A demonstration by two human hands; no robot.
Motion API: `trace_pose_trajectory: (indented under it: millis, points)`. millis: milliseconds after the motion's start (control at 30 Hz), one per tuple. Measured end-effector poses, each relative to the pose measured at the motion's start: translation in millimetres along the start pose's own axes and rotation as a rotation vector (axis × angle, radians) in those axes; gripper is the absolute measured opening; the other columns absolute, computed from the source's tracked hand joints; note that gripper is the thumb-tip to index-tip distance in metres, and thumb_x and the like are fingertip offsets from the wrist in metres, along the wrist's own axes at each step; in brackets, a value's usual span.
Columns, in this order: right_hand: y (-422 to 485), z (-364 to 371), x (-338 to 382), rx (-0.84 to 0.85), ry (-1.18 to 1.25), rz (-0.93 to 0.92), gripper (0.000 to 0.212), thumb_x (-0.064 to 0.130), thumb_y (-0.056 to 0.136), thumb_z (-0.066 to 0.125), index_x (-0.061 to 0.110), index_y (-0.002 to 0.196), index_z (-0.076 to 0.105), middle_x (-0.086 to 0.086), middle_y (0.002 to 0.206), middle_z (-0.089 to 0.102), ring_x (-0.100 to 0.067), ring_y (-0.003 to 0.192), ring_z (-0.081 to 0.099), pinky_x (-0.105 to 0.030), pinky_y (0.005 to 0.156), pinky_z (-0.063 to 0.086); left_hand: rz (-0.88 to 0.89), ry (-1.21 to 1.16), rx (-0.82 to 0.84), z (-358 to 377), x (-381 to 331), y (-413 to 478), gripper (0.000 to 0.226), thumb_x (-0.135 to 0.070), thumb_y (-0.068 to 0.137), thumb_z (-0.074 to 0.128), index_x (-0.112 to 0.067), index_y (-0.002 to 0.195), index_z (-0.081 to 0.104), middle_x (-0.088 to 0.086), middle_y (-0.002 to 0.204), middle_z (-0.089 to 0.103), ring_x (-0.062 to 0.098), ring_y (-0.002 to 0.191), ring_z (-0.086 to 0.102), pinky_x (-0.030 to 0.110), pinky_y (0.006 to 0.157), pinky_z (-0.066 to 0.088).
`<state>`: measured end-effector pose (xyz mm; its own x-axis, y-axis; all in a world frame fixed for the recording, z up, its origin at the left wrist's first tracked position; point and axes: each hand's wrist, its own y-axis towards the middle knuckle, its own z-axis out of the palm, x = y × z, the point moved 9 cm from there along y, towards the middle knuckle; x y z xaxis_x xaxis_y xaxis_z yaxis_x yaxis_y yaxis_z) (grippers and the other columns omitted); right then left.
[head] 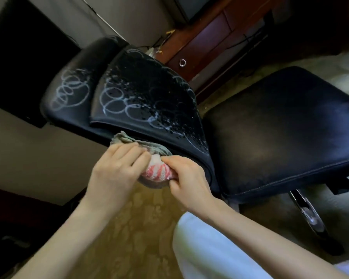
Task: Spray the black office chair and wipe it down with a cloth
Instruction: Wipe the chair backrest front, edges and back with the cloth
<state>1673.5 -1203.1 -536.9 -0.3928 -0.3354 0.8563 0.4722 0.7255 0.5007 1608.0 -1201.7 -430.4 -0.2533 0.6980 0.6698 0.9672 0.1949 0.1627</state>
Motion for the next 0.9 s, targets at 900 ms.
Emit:
trace_pose_trajectory:
  millis: [900]
  points:
    - [-114.0, 25.7, -238.1, 0.457, -0.311, 0.300, 0.036, 0.017, 0.076, 0.054, 0.030, 0.106, 0.068, 0.009, 0.107, 0.071, -0.017, 0.100, 0.061, -0.034, 0.076, 0.047, 0.352, -0.041, 0.356, 212.2, -196.2, -14.9, 0.029, -0.007, 0.079, 0.040, -0.009, 0.084, 0.068, 0.009, 0.074, 0.059, 0.026, 0.071, 0.053, 0.037, 0.078, 0.036]
